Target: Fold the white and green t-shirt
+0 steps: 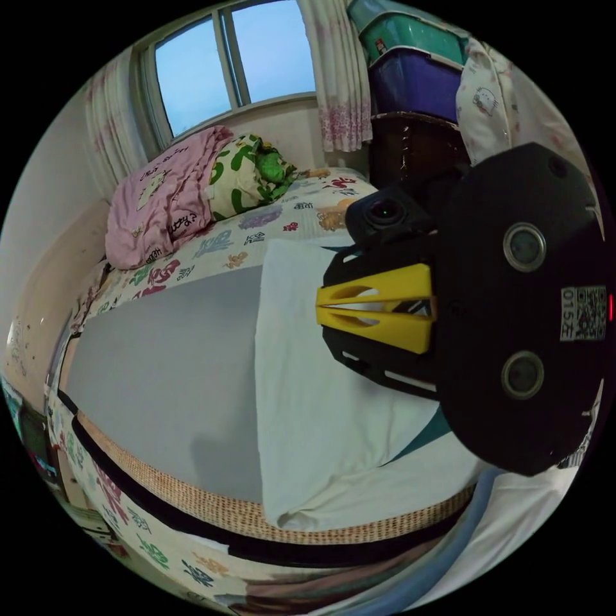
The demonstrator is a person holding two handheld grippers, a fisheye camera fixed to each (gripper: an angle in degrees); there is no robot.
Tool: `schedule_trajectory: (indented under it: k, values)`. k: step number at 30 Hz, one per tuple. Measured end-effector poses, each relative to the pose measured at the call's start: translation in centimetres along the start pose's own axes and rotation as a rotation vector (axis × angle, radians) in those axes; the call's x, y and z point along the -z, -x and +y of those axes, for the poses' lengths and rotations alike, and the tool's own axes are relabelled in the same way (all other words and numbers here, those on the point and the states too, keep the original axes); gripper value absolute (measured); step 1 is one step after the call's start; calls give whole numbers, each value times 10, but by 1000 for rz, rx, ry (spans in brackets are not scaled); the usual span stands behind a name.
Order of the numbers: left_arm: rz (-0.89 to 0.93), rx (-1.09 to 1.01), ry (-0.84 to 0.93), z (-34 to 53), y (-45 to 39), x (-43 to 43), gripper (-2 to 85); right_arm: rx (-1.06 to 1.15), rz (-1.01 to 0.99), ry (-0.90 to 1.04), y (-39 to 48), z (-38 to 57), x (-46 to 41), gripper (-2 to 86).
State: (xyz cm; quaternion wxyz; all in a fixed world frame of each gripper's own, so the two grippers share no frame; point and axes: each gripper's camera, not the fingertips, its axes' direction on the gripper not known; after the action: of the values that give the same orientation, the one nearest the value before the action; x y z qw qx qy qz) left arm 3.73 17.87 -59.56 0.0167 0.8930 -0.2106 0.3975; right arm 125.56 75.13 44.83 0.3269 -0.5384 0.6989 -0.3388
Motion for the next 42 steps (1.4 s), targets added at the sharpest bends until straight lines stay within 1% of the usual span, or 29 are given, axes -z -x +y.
schedule_trajectory:
  k: [12,21,30,42]
  values:
    - [6,26,-2,6,10,-2,-9,-3,29,21,-27,-8,27,-8]
    - [26,21,-9,8,10,-6,-9,-8,21,44,-59,12,43,-8]
    - [44,16,-21,16,9,-7,-9,-15,35,29,-95,61,52,-8]
    - [75,-6,-56,22,-6,-15,-9,-40,-4,18,-173,163,54,-8]
